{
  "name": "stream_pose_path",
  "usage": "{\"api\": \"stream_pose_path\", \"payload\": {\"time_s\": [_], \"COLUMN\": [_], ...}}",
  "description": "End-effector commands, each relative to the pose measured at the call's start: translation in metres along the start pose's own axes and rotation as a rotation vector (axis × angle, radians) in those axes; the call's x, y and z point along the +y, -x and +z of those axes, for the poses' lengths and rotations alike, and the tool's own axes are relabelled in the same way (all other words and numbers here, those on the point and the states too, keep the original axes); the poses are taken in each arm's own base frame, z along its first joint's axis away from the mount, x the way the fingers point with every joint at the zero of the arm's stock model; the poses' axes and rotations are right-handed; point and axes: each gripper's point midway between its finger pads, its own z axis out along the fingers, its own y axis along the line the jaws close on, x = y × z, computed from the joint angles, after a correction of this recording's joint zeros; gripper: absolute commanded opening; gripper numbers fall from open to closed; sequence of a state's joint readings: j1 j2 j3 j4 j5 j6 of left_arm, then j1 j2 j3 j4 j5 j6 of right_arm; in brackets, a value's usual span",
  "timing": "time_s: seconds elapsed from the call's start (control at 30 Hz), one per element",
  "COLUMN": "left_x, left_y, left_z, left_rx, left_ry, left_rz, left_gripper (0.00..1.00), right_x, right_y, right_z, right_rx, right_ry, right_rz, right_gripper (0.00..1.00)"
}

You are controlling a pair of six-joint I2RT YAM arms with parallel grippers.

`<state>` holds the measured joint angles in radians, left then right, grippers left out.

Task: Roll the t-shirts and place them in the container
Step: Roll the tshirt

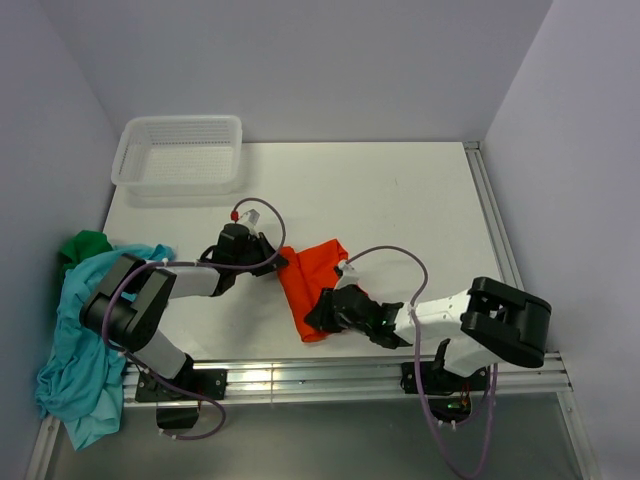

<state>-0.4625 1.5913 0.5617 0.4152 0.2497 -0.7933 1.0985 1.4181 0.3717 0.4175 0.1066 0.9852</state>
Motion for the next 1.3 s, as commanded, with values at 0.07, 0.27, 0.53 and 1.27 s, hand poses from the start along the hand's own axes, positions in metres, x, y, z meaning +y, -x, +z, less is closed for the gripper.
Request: {"api": "stream_pose_path", "payload": {"time_s": [0.07, 0.27, 0.53, 1.27], "left_x": [-0.008, -0.007, -0.008, -0.011], "left_y": [0.023, 0.024, 0.022, 0.014], "left_z": [0.004, 0.003, 0.006, -0.007], "left_rx": [-0.065, -0.061, -0.045, 0.001], "left_ry": [-0.018, -0.005, -0.015, 0.036], "left_rz": [0.061, 0.069, 0.076, 0.025], "left_gripper": [0.00, 0.00, 0.00, 0.00], "right_x": [-0.055, -0.036, -0.045, 0.045], "right_y": [-0.040, -0.032, -0.054, 0.048], "right_z": [-0.008, -0.024, -0.030, -0.026], "right_rx": [0.081, 0.029, 0.066, -0.047], "right_ry": [-0.225, -0.203, -0.230, -0.570], "right_rz": [-0.110, -0.197, -0.213, -0.728], "right_gripper": [0.46, 0.55, 0.46, 0.91]}}
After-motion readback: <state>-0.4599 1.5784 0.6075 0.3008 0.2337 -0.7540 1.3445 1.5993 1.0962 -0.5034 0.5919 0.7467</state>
